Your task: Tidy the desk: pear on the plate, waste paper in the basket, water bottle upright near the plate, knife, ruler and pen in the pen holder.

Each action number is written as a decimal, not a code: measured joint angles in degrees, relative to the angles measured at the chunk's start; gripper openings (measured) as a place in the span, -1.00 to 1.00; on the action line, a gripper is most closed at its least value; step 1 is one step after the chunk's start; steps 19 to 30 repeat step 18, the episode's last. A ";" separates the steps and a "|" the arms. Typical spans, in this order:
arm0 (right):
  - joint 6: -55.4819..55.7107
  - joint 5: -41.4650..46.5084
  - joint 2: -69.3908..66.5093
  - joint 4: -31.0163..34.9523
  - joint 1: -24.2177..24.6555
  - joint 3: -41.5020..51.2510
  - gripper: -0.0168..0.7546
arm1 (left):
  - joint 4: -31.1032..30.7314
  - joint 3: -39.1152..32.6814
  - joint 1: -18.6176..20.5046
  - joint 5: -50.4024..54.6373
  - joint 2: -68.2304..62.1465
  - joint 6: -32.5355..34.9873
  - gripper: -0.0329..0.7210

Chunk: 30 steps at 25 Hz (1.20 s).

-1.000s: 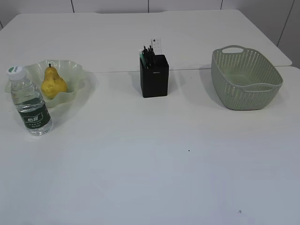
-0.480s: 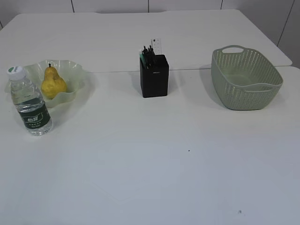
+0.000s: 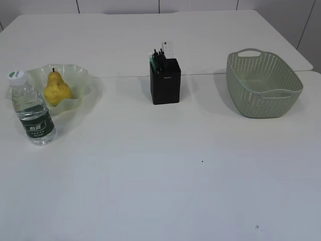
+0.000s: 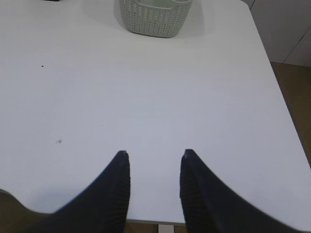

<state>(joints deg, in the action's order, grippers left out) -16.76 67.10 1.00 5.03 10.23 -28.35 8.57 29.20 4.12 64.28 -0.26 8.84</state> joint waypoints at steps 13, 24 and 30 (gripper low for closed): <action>0.10 0.00 0.00 0.53 0.00 0.00 -0.19 | 0.00 0.00 0.00 0.00 0.00 0.00 0.10; 0.10 0.00 0.00 0.55 0.00 0.00 -0.19 | 0.00 0.00 0.00 0.00 0.00 0.00 0.10; 0.10 0.00 0.00 0.55 0.00 0.00 -0.19 | 0.00 0.00 0.00 0.00 0.00 0.00 0.10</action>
